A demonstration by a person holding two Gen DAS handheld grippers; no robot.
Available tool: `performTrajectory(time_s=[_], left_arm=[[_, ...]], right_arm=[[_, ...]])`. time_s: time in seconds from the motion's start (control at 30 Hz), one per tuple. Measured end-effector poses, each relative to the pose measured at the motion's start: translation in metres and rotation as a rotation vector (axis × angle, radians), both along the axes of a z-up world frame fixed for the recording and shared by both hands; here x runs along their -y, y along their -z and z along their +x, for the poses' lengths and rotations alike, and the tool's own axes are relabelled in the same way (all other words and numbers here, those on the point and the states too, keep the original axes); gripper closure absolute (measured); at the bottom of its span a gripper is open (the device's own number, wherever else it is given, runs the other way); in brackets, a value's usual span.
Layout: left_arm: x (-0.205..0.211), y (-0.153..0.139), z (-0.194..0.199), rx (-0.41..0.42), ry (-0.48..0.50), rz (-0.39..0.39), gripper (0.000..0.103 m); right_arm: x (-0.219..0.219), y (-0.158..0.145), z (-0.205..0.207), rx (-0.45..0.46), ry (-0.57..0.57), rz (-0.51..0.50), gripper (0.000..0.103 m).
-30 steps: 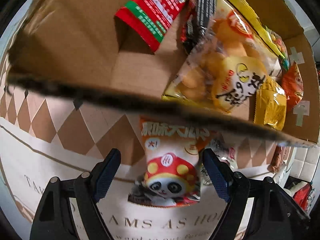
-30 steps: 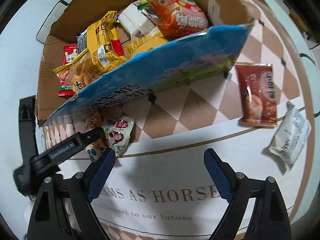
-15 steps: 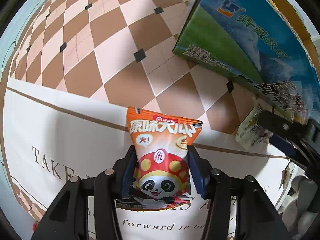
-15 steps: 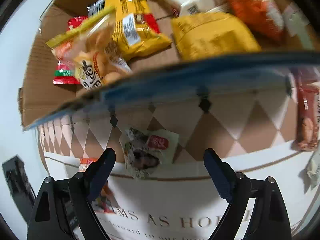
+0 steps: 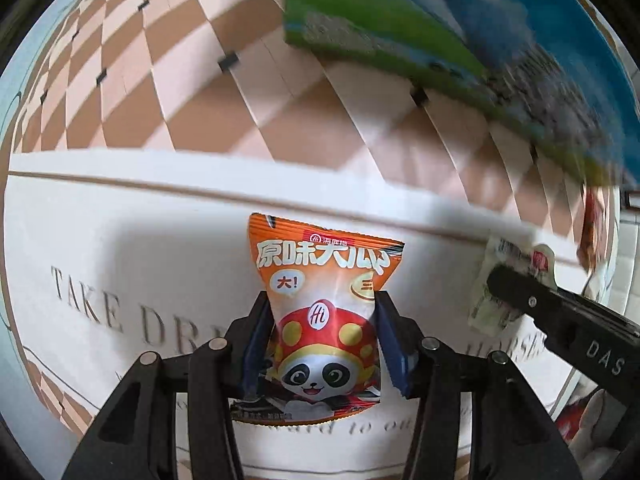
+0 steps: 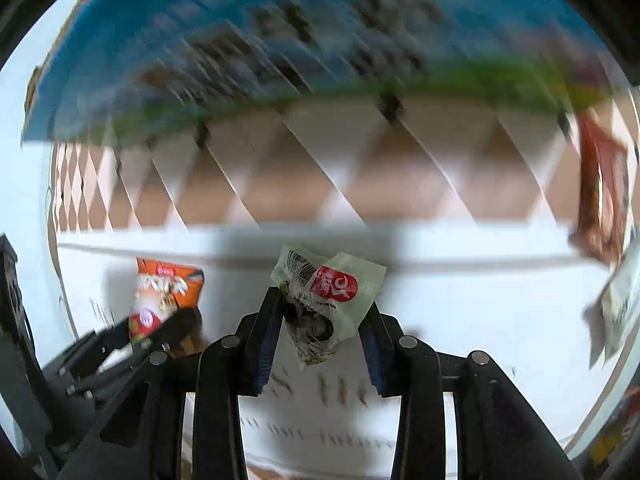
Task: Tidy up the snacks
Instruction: 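Carry both packets over the cardboard box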
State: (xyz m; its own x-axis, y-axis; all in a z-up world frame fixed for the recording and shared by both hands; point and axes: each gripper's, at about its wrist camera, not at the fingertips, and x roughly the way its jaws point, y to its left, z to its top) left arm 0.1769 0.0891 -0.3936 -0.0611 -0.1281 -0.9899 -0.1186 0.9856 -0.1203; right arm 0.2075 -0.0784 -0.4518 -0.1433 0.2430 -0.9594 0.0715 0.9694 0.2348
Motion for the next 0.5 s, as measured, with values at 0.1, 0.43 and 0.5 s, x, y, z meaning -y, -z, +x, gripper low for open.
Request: performTrajectory(time_s=[0.1, 0.43, 0.5], left_arm=[[0.009, 0.003, -0.002, 0.013, 0.018, 0.029, 0.054], [0.058, 0.005, -0.011, 0.035, 0.074, 0.095, 0.056], [0.048, -0.003, -0.014, 0.036, 0.075, 0.089, 0.059]], right_arm=[[0.017, 0.003, -0.014, -0.006, 0.039, 0.025, 0.063], [0.0, 0.003, -0.029, 0.062, 0.012, -0.045, 0.061], [-0.007, 0.0, -0.028, 0.084, -0.001, -0.069, 0.062]])
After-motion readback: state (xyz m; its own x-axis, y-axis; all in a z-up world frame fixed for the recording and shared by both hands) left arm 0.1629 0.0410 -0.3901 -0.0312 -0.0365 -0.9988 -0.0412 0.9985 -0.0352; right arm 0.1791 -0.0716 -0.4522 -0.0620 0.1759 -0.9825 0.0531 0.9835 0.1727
